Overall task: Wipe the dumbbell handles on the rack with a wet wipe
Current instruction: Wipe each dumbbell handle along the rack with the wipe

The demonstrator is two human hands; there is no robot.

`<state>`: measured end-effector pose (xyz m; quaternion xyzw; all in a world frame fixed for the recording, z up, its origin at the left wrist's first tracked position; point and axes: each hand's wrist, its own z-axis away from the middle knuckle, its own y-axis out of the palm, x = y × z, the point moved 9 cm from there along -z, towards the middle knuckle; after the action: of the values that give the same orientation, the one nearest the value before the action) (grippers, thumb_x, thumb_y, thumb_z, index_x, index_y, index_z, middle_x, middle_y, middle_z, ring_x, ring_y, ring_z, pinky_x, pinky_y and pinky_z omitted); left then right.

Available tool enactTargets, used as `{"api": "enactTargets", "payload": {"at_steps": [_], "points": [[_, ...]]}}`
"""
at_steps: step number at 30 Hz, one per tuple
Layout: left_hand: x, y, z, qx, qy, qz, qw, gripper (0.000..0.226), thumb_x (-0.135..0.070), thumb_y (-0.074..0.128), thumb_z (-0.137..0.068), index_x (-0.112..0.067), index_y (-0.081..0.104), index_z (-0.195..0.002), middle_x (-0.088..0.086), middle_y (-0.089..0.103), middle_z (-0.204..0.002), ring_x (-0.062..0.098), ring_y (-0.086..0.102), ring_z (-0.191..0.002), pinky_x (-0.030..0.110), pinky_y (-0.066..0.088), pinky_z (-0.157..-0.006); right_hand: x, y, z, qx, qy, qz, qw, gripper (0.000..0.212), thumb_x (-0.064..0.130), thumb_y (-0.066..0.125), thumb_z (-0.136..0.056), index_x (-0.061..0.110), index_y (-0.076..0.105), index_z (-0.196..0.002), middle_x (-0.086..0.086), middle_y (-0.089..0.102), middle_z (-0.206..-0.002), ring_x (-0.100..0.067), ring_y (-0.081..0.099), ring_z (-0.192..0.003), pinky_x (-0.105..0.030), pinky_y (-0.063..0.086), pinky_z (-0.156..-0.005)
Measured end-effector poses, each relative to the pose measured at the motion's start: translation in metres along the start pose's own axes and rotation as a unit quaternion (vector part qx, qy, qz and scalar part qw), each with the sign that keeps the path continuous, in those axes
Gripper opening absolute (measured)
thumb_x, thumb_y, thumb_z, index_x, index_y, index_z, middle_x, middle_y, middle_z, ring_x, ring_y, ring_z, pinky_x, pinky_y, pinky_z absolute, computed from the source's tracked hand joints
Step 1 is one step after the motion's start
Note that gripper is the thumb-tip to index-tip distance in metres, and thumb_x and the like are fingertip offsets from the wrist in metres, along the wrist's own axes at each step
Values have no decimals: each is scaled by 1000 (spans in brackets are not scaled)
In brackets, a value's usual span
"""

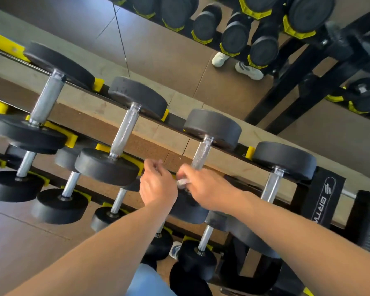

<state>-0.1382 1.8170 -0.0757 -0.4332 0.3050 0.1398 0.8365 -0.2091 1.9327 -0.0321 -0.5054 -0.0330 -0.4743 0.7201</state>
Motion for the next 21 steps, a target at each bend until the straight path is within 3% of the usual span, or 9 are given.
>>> {"api": "enactTargets", "payload": {"at_steps": [2,4,5,7,10,12,14,18,21], "points": [[0,-1,0,3,2,2,1000,16,-36,38,-105,-26,50,-105,-5,62,-90,21,60,-81,33,44,-67,-7,-37,0,-120,22,-76,990,13,20,49,-100,29,51,-108,0,68,-88,-19,66,-76,-45,56,-66],[0,-1,1,12,-4,6,1000,17,-36,38,-105,-25,51,-109,-4,63,-95,19,58,-82,31,42,-66,2,-80,1,-246,-26,23,969,18,17,61,-98,22,59,-115,-1,73,-93,-16,72,-81,-35,60,-65],[-1,-1,1,14,-6,7,1000,18,-36,38,-106,-24,50,-110,-5,62,-96,18,58,-83,31,41,-67,10,-90,-2,-267,-52,111,956,24,15,67,-94,18,61,-117,-4,74,-96,-18,73,-84,-34,61,-66],[-1,-1,1,12,-1,8,1000,16,-37,38,-105,-26,50,-109,-4,63,-95,19,60,-83,32,44,-69,15,-81,-21,-197,-45,277,940,31,13,70,-91,14,59,-119,-7,72,-106,-24,72,-94,-37,62,-71],[1,0,-1,16,4,13,1000,15,-37,38,-105,-27,49,-105,-4,62,-90,22,60,-82,35,47,-73,-4,-48,-39,-76,21,355,931,32,14,60,-93,15,58,-124,-14,62,-130,-27,56,-126,-40,47,-105],[1,1,-1,17,6,12,1000,15,-37,38,-105,-26,49,-105,-5,60,-87,21,58,-79,35,45,-71,-7,-34,-34,-81,16,319,944,25,15,54,-94,15,62,-118,-12,66,-118,-26,54,-123,-40,44,-107],[0,-1,-1,9,9,8,1000,15,-36,39,-105,-25,50,-105,-5,58,-87,20,56,-78,34,42,-69,-2,-19,-26,-77,2,269,960,19,18,48,-97,15,64,-107,-10,68,-102,-26,57,-113,-40,52,-92],[0,-1,0,10,16,14,1000,8,-33,40,-104,-31,46,-100,-8,56,-84,20,56,-77,38,49,-71,0,12,-2,-37,61,65,995,22,22,44,-102,13,64,-105,-13,68,-120,-26,50,-133,-44,46,-98],[-2,-1,0,18,24,24,999,7,-29,40,-104,-32,44,-100,-8,56,-88,19,54,-78,37,49,-73,-15,12,34,-62,139,-74,986,24,30,43,-103,17,62,-96,-6,69,-92,-25,64,-91,-45,48,-75]]}}
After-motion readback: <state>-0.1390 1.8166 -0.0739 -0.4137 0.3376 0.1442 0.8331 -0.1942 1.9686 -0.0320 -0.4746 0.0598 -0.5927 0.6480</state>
